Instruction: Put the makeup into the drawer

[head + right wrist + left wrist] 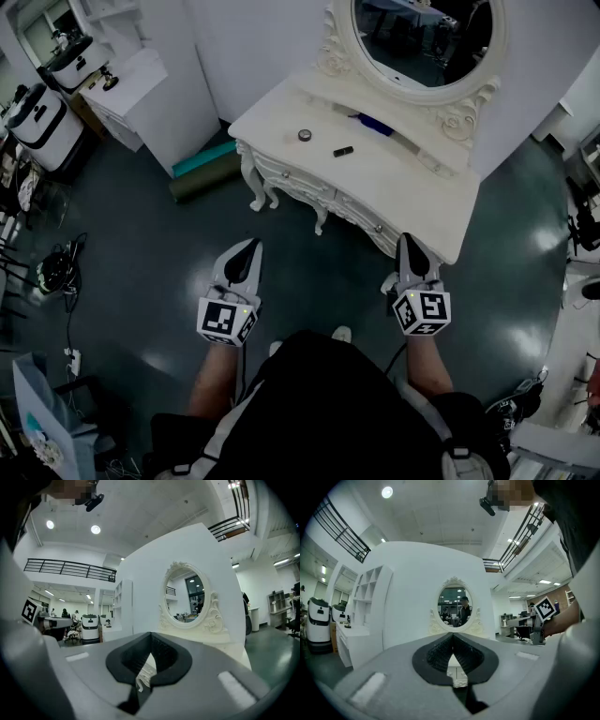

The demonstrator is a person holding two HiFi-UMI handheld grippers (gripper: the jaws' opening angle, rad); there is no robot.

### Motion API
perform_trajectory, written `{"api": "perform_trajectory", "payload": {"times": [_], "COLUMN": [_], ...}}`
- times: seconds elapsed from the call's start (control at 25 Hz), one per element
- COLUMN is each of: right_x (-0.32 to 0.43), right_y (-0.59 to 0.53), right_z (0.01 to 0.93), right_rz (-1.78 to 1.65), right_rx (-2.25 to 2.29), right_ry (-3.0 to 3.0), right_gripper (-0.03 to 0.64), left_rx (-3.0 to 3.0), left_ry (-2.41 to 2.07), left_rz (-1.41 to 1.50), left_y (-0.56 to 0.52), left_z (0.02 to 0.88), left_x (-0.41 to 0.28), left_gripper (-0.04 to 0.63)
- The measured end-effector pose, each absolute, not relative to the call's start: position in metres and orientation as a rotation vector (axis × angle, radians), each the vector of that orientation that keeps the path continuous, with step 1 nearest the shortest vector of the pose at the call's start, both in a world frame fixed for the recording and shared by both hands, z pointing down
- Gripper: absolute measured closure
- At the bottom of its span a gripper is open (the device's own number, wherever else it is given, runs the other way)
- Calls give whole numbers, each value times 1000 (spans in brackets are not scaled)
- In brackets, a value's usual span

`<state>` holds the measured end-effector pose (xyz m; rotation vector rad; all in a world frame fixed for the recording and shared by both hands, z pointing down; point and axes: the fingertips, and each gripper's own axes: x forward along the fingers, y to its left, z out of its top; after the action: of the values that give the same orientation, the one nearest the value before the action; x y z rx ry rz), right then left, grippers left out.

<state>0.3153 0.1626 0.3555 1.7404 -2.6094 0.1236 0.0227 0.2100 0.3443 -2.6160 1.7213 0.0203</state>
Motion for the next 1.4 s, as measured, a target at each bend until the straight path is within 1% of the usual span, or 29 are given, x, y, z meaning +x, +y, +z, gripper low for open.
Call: {"api": "perform_trajectory", "payload": {"times": [0.24,0.68,1.12,1.4], "right_x": [320,345,382,415], "right_y": [159,156,146,139], "right_z": [354,365,365,369], "right_rz": [139,206,272,352], "right_rx": [1748,1763,1713,1667], "right_ry": [-2620,-2644,-2700,-2752], "right_gripper": [618,618,617,617], "left_rx": [-2634,-2642,-2661,-2632], "left_ry": [1731,1699,1681,1763], "left_rz": [40,-10,58,12], "left_y": [205,194,188,185], "left_z": [339,344,344,347], "left_x": [27,51,98,126], "left_gripper": [591,592,591,591]}}
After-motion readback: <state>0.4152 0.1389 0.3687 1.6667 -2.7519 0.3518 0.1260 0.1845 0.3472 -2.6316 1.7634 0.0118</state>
